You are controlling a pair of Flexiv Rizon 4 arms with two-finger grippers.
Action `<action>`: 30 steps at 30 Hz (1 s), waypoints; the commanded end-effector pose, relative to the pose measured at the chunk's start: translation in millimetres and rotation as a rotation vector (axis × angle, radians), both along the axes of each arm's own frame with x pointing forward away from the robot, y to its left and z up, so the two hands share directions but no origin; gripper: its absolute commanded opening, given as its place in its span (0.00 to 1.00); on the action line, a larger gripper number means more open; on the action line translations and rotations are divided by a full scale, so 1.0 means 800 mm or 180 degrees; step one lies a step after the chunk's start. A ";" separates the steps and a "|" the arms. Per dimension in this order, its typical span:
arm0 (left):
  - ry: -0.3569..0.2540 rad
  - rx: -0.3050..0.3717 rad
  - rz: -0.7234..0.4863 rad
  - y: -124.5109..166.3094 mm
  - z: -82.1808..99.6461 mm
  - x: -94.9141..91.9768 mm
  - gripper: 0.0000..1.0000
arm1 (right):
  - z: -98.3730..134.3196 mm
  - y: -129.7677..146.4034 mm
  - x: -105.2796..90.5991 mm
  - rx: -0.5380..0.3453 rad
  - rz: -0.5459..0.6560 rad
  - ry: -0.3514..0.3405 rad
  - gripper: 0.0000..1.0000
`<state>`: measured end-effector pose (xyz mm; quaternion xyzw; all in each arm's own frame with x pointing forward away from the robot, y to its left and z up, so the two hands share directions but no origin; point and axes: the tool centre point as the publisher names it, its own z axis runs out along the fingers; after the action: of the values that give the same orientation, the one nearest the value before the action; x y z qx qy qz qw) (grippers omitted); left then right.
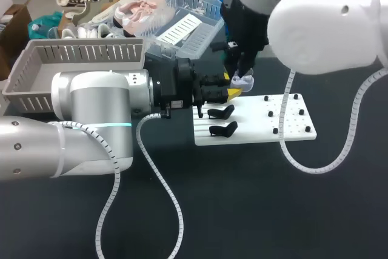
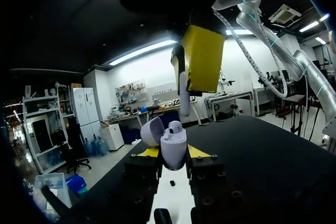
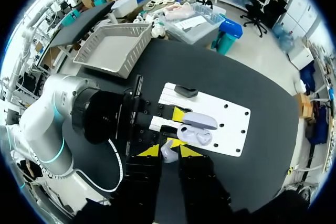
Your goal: Pick up each earbud case from the left stands, insert the matching earbuds, close the lid, and place the case in the box.
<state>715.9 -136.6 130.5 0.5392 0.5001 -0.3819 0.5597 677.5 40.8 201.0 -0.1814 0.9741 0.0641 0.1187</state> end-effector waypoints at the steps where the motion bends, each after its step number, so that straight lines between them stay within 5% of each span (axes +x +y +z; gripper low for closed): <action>1: -0.0008 -0.0010 0.0010 -0.001 -0.001 0.000 0.00 | -0.003 0.004 0.011 -0.0087 0.0021 0.0152 0.00; 30: -0.0008 -0.0010 0.0010 -0.001 -0.001 0.000 0.00 | -0.019 -0.016 0.018 -0.0044 0.0033 0.0213 0.00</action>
<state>715.9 -136.6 130.5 0.5392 0.5001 -0.3818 0.5597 691.7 27.7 186.7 -0.1827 0.9775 0.0637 0.0841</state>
